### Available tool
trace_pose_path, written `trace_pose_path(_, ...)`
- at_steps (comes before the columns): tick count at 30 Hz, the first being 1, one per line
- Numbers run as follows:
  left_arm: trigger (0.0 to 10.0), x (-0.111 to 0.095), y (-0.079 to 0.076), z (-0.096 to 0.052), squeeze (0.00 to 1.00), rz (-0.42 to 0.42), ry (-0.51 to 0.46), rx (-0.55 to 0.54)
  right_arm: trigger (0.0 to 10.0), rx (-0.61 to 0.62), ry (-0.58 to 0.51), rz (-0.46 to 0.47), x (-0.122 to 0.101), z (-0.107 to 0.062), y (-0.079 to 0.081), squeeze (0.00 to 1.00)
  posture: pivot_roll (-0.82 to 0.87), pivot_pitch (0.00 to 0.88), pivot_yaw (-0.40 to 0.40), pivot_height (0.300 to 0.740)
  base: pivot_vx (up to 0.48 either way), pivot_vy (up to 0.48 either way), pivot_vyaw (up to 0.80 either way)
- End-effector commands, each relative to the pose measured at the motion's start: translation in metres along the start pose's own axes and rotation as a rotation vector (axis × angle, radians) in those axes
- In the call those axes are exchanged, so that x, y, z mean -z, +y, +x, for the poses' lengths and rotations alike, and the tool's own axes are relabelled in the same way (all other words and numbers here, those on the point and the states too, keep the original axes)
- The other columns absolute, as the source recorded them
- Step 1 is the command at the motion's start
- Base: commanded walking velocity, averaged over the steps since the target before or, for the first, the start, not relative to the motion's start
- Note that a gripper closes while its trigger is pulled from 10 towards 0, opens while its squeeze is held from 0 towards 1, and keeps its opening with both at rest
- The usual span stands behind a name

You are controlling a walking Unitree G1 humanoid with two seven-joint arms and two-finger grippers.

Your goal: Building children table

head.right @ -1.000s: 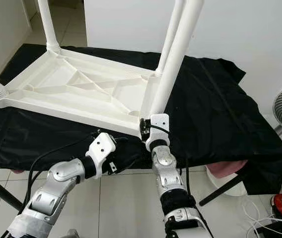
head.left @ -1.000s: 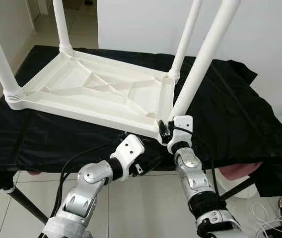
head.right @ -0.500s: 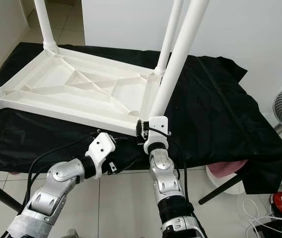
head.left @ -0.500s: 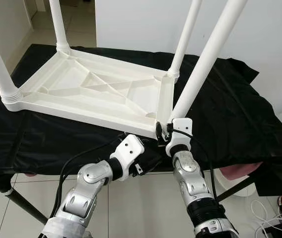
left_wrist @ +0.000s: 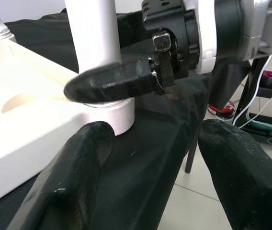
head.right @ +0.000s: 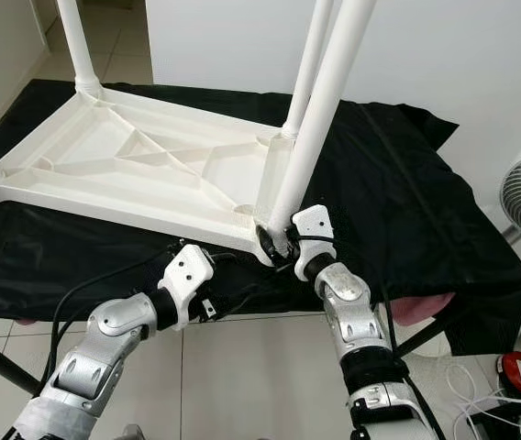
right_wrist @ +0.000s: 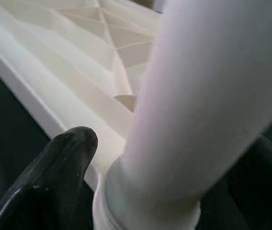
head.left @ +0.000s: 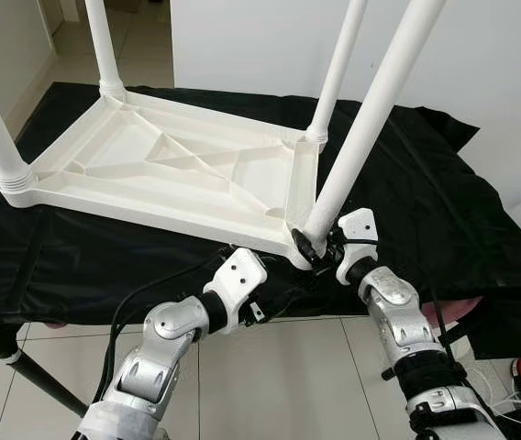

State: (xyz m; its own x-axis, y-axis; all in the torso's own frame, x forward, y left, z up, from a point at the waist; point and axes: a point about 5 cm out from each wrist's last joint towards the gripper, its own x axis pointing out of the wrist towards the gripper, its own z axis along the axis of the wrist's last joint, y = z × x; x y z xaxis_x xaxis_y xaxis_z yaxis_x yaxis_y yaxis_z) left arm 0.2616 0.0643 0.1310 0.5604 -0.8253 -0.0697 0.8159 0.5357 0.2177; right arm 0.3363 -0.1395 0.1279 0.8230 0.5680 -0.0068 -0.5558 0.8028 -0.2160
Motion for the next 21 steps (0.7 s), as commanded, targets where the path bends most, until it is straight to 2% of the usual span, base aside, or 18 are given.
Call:
trace_pose_path(1, 10.0, -0.001, 0.002, 0.003, 0.00, -0.001, -0.001, -0.053, 10.0, -0.065, 0.006, -0.004, 0.001, 0.001, -0.001, 0.00, 0.04, 0.000, -0.093, 0.740, 0.000, 0.000, 0.00)
trace_pose_path(4, 10.0, -0.002, 0.004, 0.003, 0.00, 0.002, -0.005, -0.056, 10.0, -0.131, 0.019, -0.014, 0.002, 0.006, 0.001, 0.00, 0.05, 0.000, -0.095, 0.740, 0.000, 0.000, 0.00)
trace_pose_path(10, 10.0, -0.002, 0.005, 0.003, 0.00, 0.005, -0.008, -0.064, 10.0, -0.176, 0.043, -0.032, 0.003, 0.015, 0.002, 0.00, 0.05, 0.000, -0.098, 0.740, 0.000, 0.000, 0.00)
trace_pose_path(11, 10.0, -0.003, 0.005, 0.004, 0.00, 0.005, -0.008, -0.067, 8.2, -0.197, 0.054, -0.032, 0.004, 0.017, 0.004, 0.00, 0.06, 0.000, -0.101, 0.740, 0.000, 0.000, 0.00)
trace_pose_path(12, 10.0, -0.003, 0.005, 0.003, 0.00, 0.006, -0.010, -0.071, 0.0, -0.211, 0.061, -0.026, 0.005, 0.020, 0.006, 0.00, 0.06, 0.000, -0.103, 0.740, 0.000, 0.000, 0.00)
trace_pose_path(21, 10.0, -0.003, 0.005, 0.000, 0.00, 0.004, -0.007, -0.084, 0.0, -0.244, 0.072, 0.004, 0.012, 0.021, 0.010, 0.00, 0.07, 0.000, -0.106, 0.740, 0.000, 0.000, 0.00)
